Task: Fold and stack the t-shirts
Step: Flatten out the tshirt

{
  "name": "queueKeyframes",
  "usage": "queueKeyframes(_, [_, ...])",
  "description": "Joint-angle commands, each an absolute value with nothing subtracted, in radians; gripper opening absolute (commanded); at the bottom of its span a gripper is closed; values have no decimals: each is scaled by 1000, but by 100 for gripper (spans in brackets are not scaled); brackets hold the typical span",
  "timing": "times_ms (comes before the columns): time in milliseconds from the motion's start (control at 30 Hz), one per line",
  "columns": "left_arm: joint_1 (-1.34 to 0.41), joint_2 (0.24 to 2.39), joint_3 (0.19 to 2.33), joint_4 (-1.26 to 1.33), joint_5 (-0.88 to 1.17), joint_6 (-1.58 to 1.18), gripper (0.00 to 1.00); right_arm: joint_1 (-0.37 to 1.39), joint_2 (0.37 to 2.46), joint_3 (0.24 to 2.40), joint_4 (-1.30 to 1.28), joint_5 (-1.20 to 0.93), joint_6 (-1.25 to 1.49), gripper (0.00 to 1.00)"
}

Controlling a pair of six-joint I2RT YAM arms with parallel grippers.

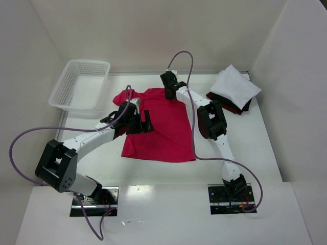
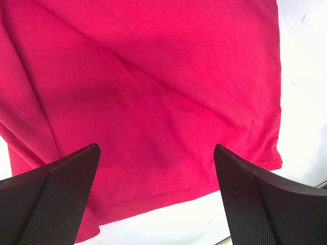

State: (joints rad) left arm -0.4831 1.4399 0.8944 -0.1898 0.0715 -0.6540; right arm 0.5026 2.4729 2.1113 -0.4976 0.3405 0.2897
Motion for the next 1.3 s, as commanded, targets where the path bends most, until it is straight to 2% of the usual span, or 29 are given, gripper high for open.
queueKeyframes(0, [-488,1443,928,-181,61,-643,99,517,2479,2164,-511,388,284,20])
queueKeyframes(133, [-488,1443,937,-181,104,-632,99,517,2461,2164,-511,399,302,8])
queueKeyframes(267, [-532,1443,977,-160,150,-589,99,517,2415,2164,-511,433,311,1])
queueKeyframes(467, [-675,1552,1086,-184,89,-569,99,468,2355,2175,-520,442,302,1])
queueKeyframes(800, [-922,1678,1155,-127,-20,-653,99,356,2189,1982,-440,423,302,2])
queueKeyframes(1267, [-1112,1802,1253,-127,-183,-672,98,275,2157,1907,-411,339,311,8])
